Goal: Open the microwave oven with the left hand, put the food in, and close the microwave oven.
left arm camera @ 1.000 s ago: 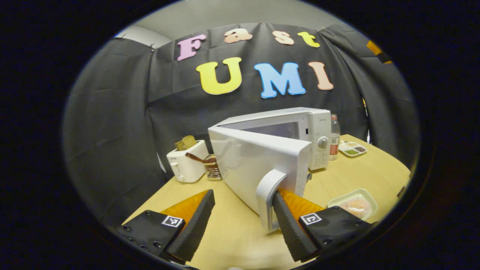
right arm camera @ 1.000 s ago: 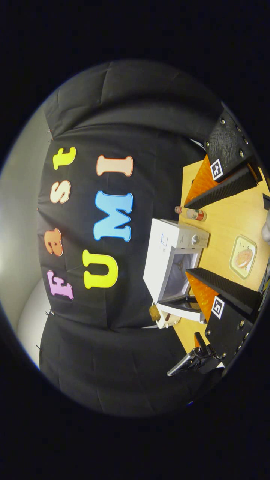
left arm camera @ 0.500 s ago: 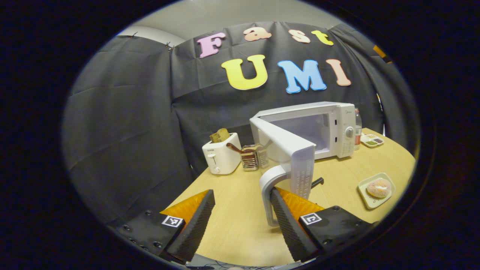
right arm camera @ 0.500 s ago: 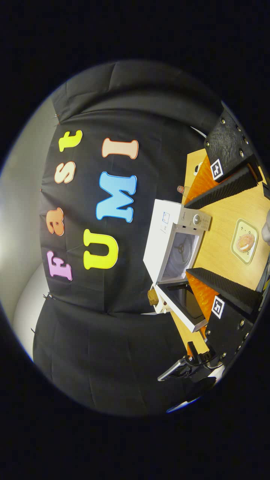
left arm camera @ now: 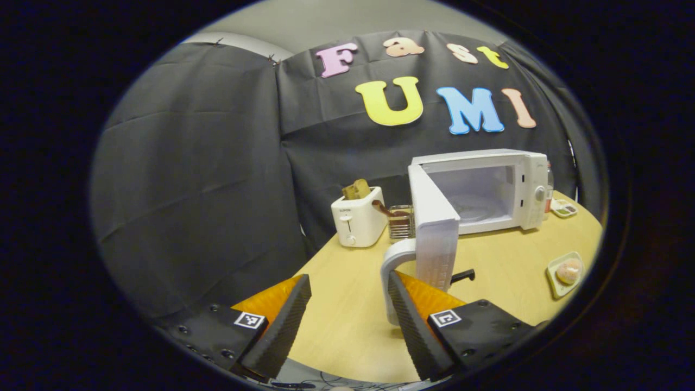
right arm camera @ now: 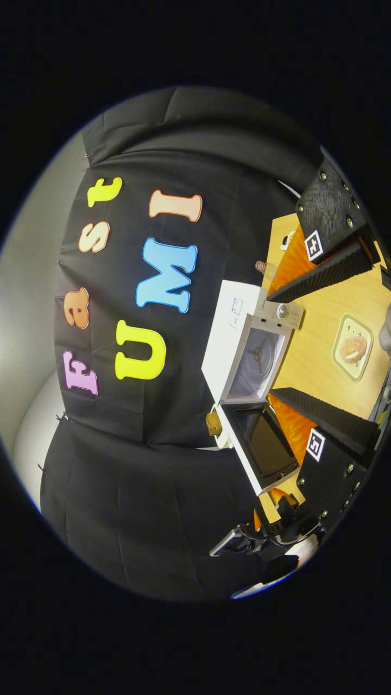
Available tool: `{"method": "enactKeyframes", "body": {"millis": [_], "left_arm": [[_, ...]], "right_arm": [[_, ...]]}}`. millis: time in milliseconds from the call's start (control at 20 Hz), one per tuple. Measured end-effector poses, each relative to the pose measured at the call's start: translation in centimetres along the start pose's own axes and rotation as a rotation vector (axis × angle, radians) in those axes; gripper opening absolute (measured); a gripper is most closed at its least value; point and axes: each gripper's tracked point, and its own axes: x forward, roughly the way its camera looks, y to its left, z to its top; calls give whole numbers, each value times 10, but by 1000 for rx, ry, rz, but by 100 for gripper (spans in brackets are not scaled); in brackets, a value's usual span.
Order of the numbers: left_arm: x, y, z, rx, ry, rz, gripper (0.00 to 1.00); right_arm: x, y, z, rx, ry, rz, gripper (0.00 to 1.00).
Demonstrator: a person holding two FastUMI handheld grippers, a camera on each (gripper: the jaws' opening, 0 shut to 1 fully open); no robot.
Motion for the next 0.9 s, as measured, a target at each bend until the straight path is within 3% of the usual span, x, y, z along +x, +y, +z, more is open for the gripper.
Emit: {"method": "enactKeyframes", "body": {"millis": [250,350,600,850,900], "left_arm": [[-22,-2,22,15,-36,-1,94],[-39,-7,42,2,-64,-7,100],[-91,-37,111,-1,-163,-46,100],[-137,-94,197,-18,-241,-117,100],[-145,-102,211,-19,-255,-125,94]], "right_arm": [[4,-1,-13,-1,10,18,96],[5,-8,-29,-13,35,21,96],[2,-24,-101,-58,146,48,96],[1,-29,-183,-56,239,132,96],[0,-29,-198,-46,262,152,96]]}}
